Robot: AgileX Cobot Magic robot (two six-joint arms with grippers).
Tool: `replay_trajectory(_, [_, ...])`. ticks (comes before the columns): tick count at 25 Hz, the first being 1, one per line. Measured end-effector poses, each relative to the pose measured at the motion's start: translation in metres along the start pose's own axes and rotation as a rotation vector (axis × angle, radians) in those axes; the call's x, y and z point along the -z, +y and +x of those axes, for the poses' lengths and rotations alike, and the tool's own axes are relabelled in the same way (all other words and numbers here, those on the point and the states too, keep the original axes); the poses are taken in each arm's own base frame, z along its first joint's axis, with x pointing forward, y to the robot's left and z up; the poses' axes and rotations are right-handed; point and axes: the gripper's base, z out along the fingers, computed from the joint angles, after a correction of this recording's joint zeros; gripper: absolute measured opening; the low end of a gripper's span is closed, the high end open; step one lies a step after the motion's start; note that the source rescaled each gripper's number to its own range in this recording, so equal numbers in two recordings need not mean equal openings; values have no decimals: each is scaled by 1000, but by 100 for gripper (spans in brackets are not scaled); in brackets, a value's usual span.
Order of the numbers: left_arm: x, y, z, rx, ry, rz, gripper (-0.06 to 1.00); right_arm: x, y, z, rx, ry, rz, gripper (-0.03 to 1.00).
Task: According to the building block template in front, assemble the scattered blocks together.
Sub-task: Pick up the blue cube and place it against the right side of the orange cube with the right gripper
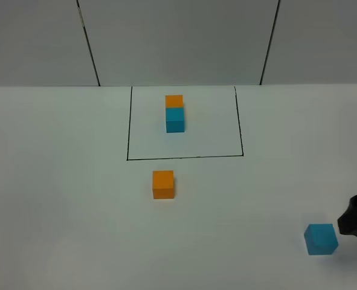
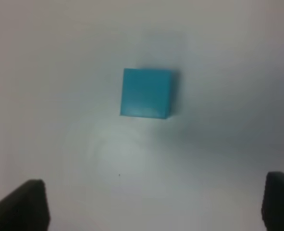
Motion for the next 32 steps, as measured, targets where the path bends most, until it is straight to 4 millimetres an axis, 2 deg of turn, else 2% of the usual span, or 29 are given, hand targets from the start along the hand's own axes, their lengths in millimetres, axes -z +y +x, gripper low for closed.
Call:
replay_trajectory(5, [0,0,0,0,0,0,71,-53,10,-16,35,107,-8,81])
replay_trajectory(9, [0,0,0,0,0,0,71,-81,14,-20,23,134,0,81])
replay_trajectory(20, [0,0,0,0,0,0,71,-127,6,-21,-1,188,32,81])
replay_trajectory(23, [0,0,0,-1,0,0,71,-136,5,-20,-3,197,39,77])
replay_trajectory(26, [0,0,0,-1,0,0,71,-142,4,-18,-5,214,42,62])
replay_trajectory(28, [0,0,0,-1,0,0,71,-144,3,-18,-6,221,42,44])
replay_trajectory(30, [0,0,0,-1,0,0,71,-145,3,-17,-7,225,42,12])
replay_trajectory(31, [0,0,0,-1,0,0,71,-145,3,-17,-9,227,42,0])
replay_trajectory(32, [0,0,0,-1,0,0,71,-145,3,-17,-8,226,41,1])
